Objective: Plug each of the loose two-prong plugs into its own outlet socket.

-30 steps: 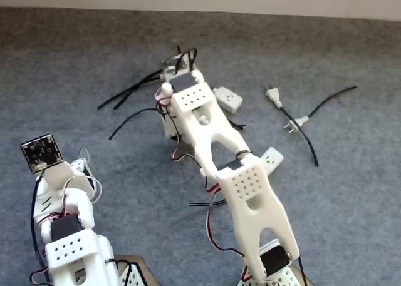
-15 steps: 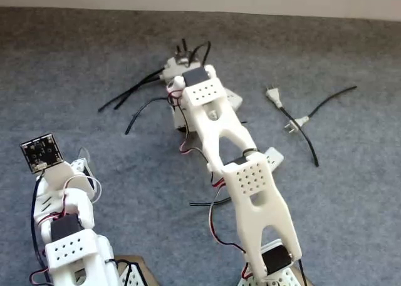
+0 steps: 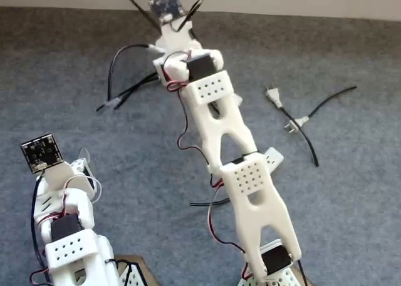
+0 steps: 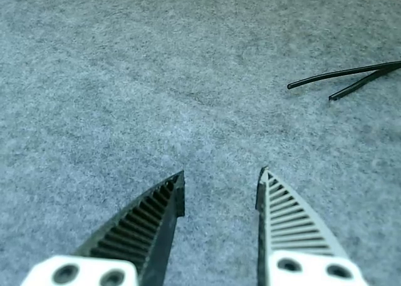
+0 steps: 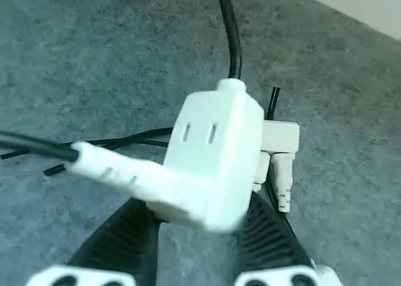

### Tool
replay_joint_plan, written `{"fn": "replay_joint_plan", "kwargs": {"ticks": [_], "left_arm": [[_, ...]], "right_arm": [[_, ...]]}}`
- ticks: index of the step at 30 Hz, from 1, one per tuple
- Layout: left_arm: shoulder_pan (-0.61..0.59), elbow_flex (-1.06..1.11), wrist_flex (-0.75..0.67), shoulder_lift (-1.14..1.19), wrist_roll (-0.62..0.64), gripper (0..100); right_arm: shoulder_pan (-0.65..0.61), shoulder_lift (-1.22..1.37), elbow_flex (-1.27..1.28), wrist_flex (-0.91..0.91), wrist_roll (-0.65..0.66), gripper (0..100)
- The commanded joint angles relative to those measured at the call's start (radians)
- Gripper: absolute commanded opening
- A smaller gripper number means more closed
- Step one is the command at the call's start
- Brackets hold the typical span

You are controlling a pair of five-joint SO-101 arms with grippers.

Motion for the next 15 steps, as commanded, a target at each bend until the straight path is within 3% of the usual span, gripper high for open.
{"fn": "replay_joint_plan", "kwargs": {"ticks": [1, 7, 12, 15], "left_arm": [[0.007, -0.033, 0.003, -0.012, 0.0, 20], [0.01, -0.033, 0.003, -0.012, 0.0, 20], [0.01, -0.033, 0.003, -0.012, 0.0, 20], [0.01, -0.033, 0.003, -0.012, 0.0, 20]], "right_arm": [[0.007, 0.053, -0.045, -0.142, 0.017, 2.9], [0.005, 0.117, -0.051, -0.176, 0.014, 6.4], [-0.019, 0.084, -0.09, -0.071, 0.02, 34.3], [-0.07, 0.039, -0.136, 0.065, 0.092, 42.6]]}}
